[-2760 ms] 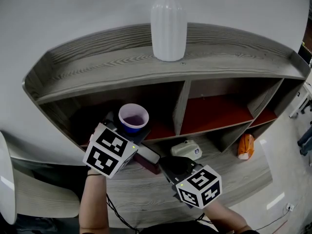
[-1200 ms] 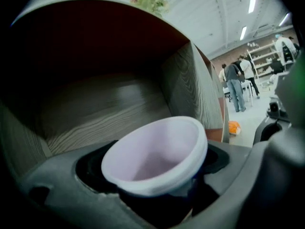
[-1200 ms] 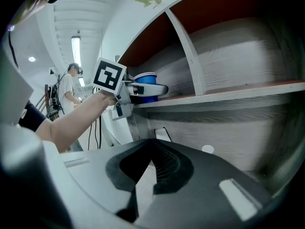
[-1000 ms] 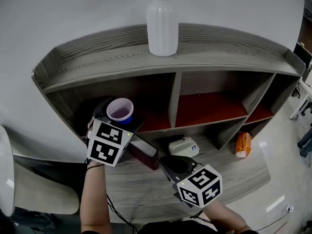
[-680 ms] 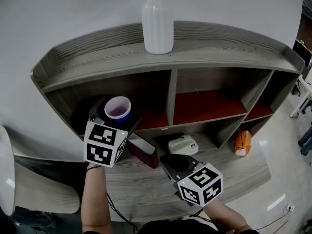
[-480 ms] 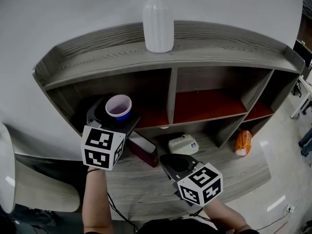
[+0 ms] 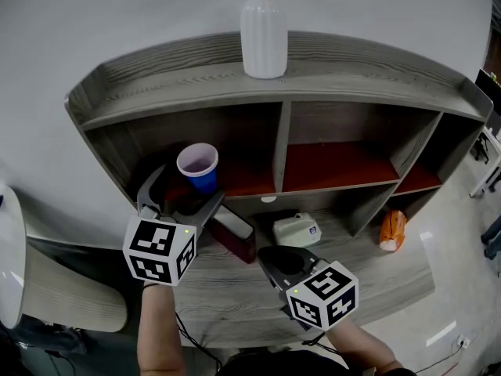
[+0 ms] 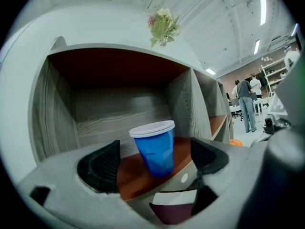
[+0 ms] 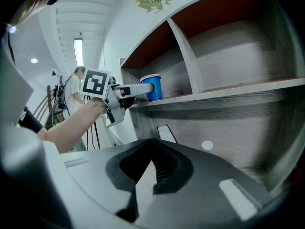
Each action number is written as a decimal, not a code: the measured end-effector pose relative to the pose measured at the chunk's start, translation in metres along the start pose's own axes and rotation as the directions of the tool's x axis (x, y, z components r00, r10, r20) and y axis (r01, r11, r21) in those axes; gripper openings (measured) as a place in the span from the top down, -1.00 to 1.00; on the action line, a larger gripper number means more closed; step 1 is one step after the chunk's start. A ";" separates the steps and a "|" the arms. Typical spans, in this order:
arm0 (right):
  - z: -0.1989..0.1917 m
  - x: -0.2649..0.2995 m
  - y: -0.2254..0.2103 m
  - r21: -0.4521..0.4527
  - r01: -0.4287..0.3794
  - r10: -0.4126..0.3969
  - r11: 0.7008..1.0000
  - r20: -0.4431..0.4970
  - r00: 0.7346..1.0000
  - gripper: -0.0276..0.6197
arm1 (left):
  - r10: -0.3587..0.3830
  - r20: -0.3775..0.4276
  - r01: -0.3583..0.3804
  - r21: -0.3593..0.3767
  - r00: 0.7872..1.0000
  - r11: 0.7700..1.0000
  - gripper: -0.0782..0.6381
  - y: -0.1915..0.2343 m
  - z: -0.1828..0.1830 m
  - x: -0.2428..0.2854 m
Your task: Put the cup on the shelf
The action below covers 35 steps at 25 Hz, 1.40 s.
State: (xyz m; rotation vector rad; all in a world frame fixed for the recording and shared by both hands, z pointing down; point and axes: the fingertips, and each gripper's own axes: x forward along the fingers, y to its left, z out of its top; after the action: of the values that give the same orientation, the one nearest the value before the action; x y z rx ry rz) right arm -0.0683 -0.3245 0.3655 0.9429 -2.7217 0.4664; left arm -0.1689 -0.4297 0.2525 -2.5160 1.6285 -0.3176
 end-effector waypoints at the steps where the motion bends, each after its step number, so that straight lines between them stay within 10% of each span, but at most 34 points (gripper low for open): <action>1: 0.000 -0.001 0.000 -0.001 -0.001 0.001 1.000 0.001 1.000 0.92 | -0.002 0.008 0.002 -0.009 1.000 1.000 -0.49 -0.002 0.000 -0.004; 11: -0.004 -0.006 0.007 -0.007 -0.021 0.021 1.000 0.007 1.000 0.92 | -0.086 0.102 0.097 -0.116 0.991 0.988 -0.08 -0.048 -0.001 -0.045; 35: -0.019 -0.019 0.004 -0.005 -0.025 0.025 1.000 0.005 1.000 0.92 | -0.208 -0.015 0.193 -0.317 0.978 0.928 0.80 -0.134 -0.079 -0.077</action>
State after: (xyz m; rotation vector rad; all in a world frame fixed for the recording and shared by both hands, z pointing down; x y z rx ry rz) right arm -0.0538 -0.3040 0.3762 0.9114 -2.7411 0.4617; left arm -0.1006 -0.3040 0.3502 -2.9446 1.5465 -0.1474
